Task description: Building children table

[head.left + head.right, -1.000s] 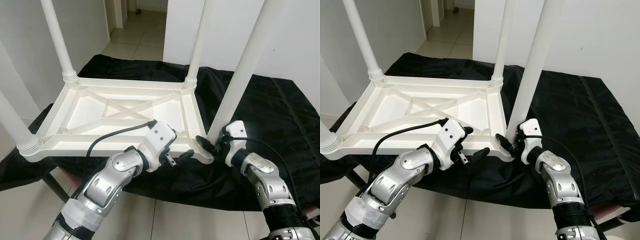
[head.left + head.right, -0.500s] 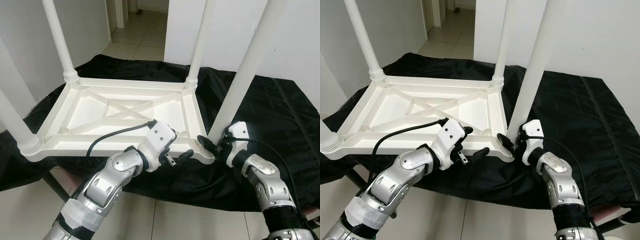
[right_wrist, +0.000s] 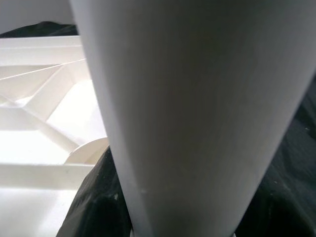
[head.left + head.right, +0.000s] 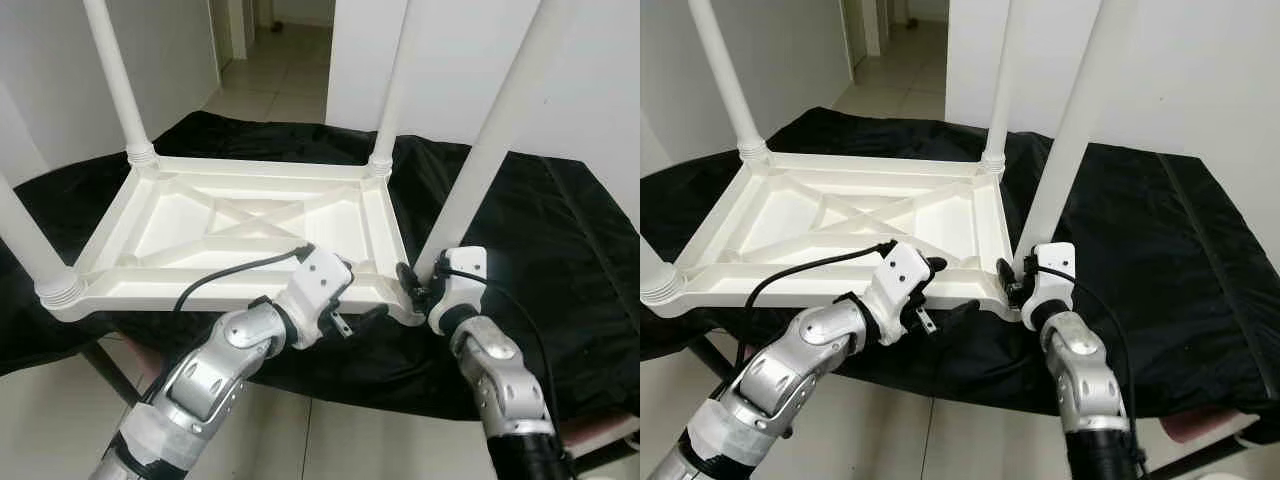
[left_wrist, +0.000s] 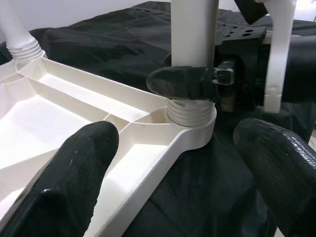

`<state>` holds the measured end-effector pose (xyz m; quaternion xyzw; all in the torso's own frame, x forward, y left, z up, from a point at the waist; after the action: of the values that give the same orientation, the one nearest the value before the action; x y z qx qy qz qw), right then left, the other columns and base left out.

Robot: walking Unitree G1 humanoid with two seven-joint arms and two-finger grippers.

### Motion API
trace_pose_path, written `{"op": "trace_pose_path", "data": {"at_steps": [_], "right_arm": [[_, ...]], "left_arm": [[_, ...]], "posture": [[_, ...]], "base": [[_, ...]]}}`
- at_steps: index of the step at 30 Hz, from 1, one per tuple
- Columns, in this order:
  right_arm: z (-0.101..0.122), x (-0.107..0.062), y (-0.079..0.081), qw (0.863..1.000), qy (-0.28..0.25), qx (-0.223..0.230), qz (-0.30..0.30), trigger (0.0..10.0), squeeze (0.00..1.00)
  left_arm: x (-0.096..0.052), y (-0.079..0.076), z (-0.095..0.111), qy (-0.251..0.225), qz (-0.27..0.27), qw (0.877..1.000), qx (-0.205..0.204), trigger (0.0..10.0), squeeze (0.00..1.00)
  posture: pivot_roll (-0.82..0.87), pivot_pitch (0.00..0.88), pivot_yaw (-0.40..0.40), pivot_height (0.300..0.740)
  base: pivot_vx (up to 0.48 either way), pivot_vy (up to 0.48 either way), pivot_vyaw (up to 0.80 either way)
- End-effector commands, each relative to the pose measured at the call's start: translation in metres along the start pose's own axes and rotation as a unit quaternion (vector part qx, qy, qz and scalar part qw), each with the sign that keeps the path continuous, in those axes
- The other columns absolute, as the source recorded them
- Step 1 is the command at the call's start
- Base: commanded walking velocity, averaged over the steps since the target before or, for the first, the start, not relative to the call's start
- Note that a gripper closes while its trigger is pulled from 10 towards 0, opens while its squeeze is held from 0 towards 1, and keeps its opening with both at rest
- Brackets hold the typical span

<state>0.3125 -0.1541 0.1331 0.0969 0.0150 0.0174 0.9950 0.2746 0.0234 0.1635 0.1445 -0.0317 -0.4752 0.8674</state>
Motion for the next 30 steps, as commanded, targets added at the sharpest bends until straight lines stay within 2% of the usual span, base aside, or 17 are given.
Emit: {"op": "trace_pose_path", "data": {"at_steps": [1, 2, 3, 4, 6, 10, 11, 12, 13, 18, 23, 28, 29, 30], "right_arm": [[-0.001, -0.004, -0.004, 0.998, -0.006, 0.028, -0.06, 10.0, 0.0], [-0.001, -0.006, 0.0, 0.995, -0.016, 0.039, -0.087, 10.0, 0.0], [-0.001, -0.006, 0.0, 0.995, -0.016, 0.039, -0.087, 10.0, 0.0], [-0.001, -0.006, 0.008, 0.995, -0.019, 0.049, -0.087, 10.0, 0.0], [-0.001, -0.006, 0.013, 0.995, -0.018, 0.055, -0.083, 10.0, 0.0], [0.005, -0.009, 0.011, 0.995, -0.033, 0.055, -0.073, 10.0, 0.0], [0.008, -0.01, 0.008, 0.995, -0.039, 0.054, -0.071, 10.0, 0.12], [0.008, -0.01, 0.008, 0.995, -0.039, 0.054, -0.071, 10.0, 0.12], [0.01, -0.011, 0.007, 0.995, -0.04, 0.052, -0.073, 10.0, 1.0], [0.016, -0.014, 0.005, 0.996, -0.045, 0.05, -0.067, 10.0, 1.0], [0.021, -0.012, -0.017, 0.999, -0.034, 0.012, -0.008, 10.0, 1.0], [0.021, -0.01, -0.021, 0.999, -0.021, 0.006, 0.033, 10.0, 1.0], [0.019, -0.007, -0.019, 0.997, -0.007, -0.004, 0.074, 10.0, 0.0], [0.019, -0.007, -0.019, 0.997, -0.007, -0.004, 0.074, 10.0, 0.0]], "left_arm": [[-0.001, -0.007, 0.0, 0.003, -0.032, 0.999, 0.004, 10.0, 0.0], [-0.001, -0.007, -0.001, 0.004, -0.033, 0.999, 0.004, 10.0, 0.0], [-0.001, -0.007, -0.001, 0.004, -0.033, 0.999, 0.004, 10.0, 0.0], [-0.001, -0.007, -0.001, 0.004, -0.033, 0.999, 0.003, 10.0, 0.0], [-0.001, -0.007, -0.001, 0.004, -0.032, 0.999, 0.002, 10.0, 0.0], [-0.002, -0.008, -0.002, 0.005, -0.029, 1.0, 0.0, 10.0, 0.0], [-0.001, -0.007, -0.001, 0.004, -0.025, 1.0, 0.002, 10.0, 0.0], [-0.001, -0.007, -0.001, 0.004, -0.025, 1.0, 0.002, 10.0, 0.0], [-0.001, -0.006, -0.001, 0.003, -0.022, 1.0, 0.002, 10.0, 0.0], [0.0, -0.003, 0.001, 0.002, -0.016, 1.0, 0.003, 10.0, 0.0], [0.001, 0.003, 0.0, 0.003, -0.008, 1.0, 0.01, 10.0, 0.0], [0.001, 0.005, 0.0, 0.003, -0.006, 1.0, 0.013, 10.0, 0.0], [0.001, 0.006, 0.0, 0.005, -0.004, 1.0, 0.013, 10.0, 0.0], [0.001, 0.006, 0.0, 0.005, -0.004, 1.0, 0.013, 10.0, 0.0]], "posture": [[-0.06, 0.0, -0.039, 0.74], [-0.06, 0.0, -0.037, 0.74], [-0.06, 0.0, -0.037, 0.74], [-0.06, 0.0, -0.038, 0.74], [-0.06, 0.0, -0.038, 0.74], [-0.07, 0.0, -0.038, 0.74], [-0.07, 0.0, -0.039, 0.74], [-0.07, 0.0, -0.039, 0.74], [-0.07, 0.0, -0.039, 0.74], [-0.07, 0.0, -0.038, 0.74], [-0.08, 0.0, -0.034, 0.74], [-0.08, 0.0, -0.031, 0.74], [-0.07, 0.0, -0.025, 0.74], [-0.07, 0.0, -0.025, 0.74]], "base": [[0.0, 0.0, 0.0], [0.0, 0.0, 0.0], [0.0, 0.0, 0.0], [0.0, 0.0, 0.0], [0.0, 0.0, 0.0], [0.0, 0.0, 0.0], [0.0, 0.0, 0.0], [0.0, 0.0, 0.0], [0.0, 0.0, 0.0], [0.0, 0.0, 0.0], [0.0, 0.0, 0.0], [0.0, 0.0, 0.0], [0.0, 0.0, 0.0], [0.0, 0.0, 0.0]]}}
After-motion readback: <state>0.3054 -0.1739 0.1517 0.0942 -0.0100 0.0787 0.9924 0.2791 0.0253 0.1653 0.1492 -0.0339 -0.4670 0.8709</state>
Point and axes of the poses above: a point about 5 cm out from each wrist's last joint towards the gripper, its own x axis pointing out of the wrist towards the gripper, its own z axis along the axis of the wrist's last joint, y = z × x, the point moved 2 cm from there along x, pointing out of the wrist towards the gripper, and after that the axes turned 7 degrees about x, right-handed, at the moved point
